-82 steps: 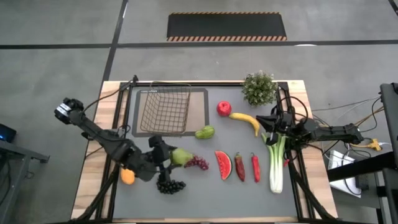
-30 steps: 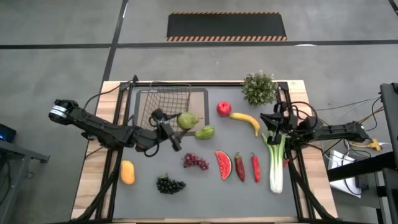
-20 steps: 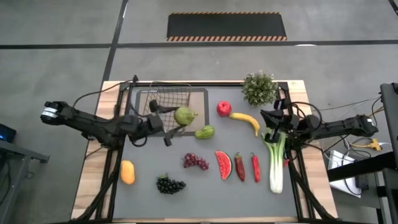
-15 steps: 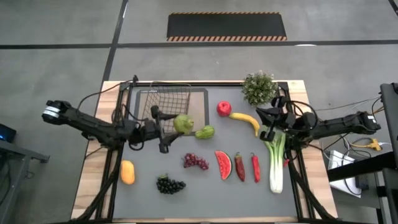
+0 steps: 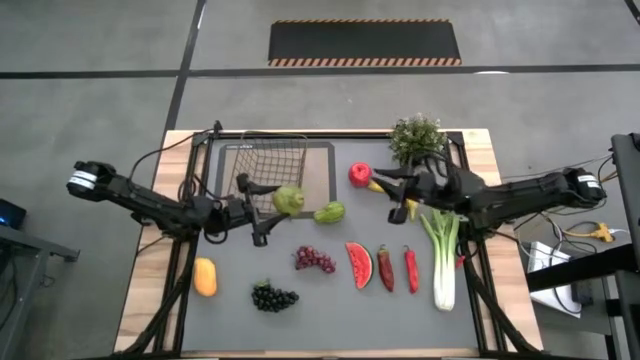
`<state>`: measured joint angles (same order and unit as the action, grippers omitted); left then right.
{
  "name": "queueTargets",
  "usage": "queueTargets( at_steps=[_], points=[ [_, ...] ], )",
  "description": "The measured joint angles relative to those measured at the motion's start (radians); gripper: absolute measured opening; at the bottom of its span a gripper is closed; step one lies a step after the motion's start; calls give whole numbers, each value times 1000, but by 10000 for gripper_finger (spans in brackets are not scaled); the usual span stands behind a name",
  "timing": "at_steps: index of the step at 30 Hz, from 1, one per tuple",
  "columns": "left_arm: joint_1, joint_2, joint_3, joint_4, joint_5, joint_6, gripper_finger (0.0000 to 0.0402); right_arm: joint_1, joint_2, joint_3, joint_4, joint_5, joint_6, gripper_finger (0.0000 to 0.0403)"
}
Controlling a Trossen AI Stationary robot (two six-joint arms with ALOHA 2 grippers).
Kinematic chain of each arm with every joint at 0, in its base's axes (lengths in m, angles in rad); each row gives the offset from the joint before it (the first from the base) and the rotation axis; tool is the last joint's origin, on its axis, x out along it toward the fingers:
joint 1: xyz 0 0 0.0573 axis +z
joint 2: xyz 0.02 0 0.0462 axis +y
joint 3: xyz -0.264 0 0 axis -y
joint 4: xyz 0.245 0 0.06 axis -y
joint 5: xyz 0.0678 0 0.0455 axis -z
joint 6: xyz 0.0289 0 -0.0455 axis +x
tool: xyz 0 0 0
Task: Build produce basket
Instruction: Put the pear into the wire basket
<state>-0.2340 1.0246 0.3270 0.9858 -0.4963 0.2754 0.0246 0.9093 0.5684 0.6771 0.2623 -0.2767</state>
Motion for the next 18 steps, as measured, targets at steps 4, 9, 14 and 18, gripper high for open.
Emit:
queueTargets(
  at_steps=[4,9,14,18],
  points=[
    [3,-7,-9,1,-13,20,302,-19,52,93,-130,0,49,126],
    [11,-16,-9,4,-25,70,302,-42,110,183,-217,-9,96,180],
    [12,-15,-24,2,-37,100,302,-45,168,242,-216,-30,96,220],
    [12,-25,-60,-1,-37,102,302,-45,213,291,-250,-35,95,236]
  ],
)
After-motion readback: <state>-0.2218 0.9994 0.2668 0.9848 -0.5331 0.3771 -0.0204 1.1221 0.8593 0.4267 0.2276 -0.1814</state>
